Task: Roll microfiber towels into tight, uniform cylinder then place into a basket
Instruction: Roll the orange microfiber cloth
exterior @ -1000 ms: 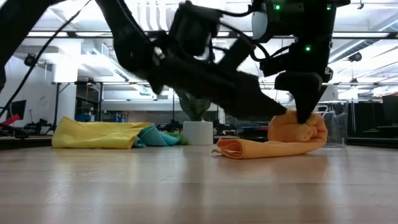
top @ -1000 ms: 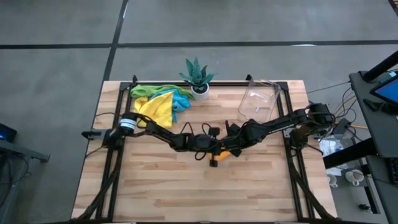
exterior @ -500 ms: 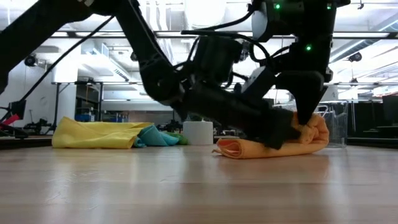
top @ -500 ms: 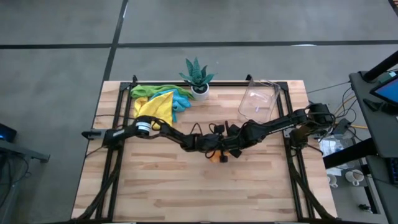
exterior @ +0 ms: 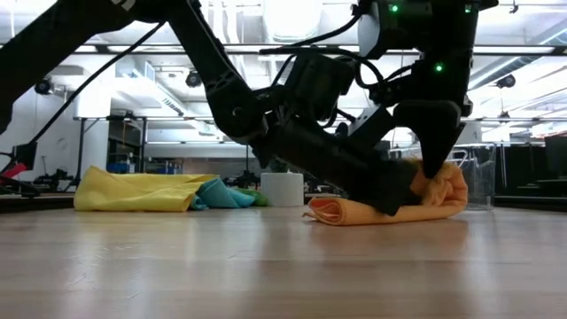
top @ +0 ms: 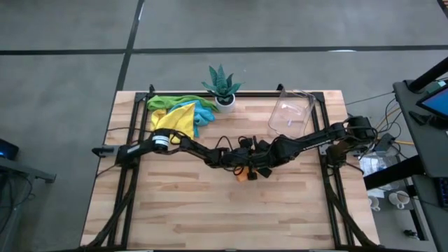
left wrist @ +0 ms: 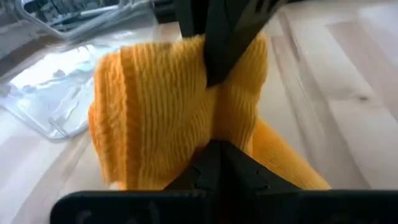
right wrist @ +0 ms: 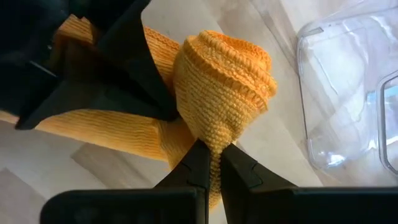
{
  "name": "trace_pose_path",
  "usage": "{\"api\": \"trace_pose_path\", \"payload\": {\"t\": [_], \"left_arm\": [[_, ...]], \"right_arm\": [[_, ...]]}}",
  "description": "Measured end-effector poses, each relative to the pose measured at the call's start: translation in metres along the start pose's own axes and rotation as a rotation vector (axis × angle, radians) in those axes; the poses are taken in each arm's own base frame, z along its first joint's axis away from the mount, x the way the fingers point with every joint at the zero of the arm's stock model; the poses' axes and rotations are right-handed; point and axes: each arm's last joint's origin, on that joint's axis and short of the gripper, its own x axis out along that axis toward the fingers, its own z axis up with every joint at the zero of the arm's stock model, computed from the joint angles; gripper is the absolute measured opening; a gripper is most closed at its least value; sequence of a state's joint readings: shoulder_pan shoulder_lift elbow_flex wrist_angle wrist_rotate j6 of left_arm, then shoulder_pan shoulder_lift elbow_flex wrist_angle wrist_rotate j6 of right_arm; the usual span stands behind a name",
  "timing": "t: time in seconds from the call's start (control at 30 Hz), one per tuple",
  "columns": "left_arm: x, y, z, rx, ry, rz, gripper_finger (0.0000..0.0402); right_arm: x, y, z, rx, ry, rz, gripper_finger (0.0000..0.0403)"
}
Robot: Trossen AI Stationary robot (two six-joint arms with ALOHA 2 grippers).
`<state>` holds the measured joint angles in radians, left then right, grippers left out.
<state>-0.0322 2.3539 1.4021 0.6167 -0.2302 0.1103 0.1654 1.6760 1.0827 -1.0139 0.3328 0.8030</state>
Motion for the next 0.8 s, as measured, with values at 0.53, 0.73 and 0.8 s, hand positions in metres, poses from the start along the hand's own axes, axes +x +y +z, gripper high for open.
{"api": "trace_pose_path", "payload": {"t": [0.53, 0.73, 0.8], "left_arm": [[0.003, 0.001, -0.003, -0.003, 0.009, -0.02, 0.0], [0.003, 0.001, -0.003, -0.002, 0.009, -0.02, 0.0], [0.004, 0.001, -0.003, -0.003, 0.009, -0.02, 0.0]], "right_arm": [[-0.003, 0.008, 0.007, -0.046, -0.03, 0.096, 0.0012], [0.002, 0.009, 0.006, -0.044, -0.035, 0.108, 0.0012], [0.001, 0.01, 0.007, -0.046, -0.045, 0.118, 0.0012]]}}
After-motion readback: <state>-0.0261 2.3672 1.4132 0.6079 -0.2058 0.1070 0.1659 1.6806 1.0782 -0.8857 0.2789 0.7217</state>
